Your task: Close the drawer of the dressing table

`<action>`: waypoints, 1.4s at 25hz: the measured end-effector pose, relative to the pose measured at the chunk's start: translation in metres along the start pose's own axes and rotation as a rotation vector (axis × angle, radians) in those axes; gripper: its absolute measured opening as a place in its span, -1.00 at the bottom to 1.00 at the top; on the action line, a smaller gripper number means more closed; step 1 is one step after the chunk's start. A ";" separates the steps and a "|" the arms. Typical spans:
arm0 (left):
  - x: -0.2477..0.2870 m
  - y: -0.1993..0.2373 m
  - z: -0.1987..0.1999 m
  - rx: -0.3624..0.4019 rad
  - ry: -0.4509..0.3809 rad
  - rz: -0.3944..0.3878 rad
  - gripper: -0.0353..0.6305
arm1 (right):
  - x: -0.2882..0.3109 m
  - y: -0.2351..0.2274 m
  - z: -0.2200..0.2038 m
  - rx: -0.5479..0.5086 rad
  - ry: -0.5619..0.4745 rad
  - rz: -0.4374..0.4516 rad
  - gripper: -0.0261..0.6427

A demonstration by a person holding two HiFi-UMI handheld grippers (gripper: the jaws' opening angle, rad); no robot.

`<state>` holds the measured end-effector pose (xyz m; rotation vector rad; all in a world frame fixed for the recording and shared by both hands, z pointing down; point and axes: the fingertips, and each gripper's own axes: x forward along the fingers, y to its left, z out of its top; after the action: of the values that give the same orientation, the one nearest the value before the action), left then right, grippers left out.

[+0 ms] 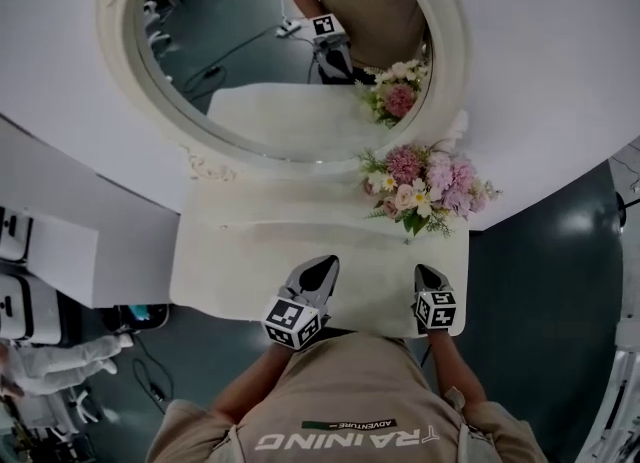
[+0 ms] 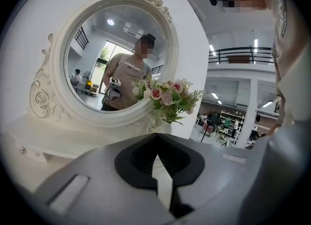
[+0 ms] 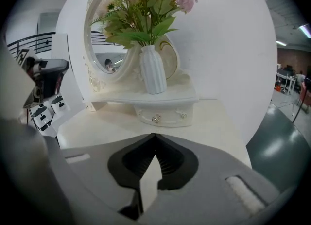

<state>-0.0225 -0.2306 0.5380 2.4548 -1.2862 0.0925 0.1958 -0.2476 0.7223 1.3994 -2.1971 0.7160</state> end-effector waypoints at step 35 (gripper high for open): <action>-0.009 -0.013 0.136 0.239 -0.215 -0.075 -0.85 | -0.162 0.134 0.255 -0.346 -0.559 0.173 -0.91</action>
<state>-0.0325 -0.2642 0.4051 2.7775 -1.3353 -0.0418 0.1150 -0.2494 0.4014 1.3480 -2.7221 -0.0331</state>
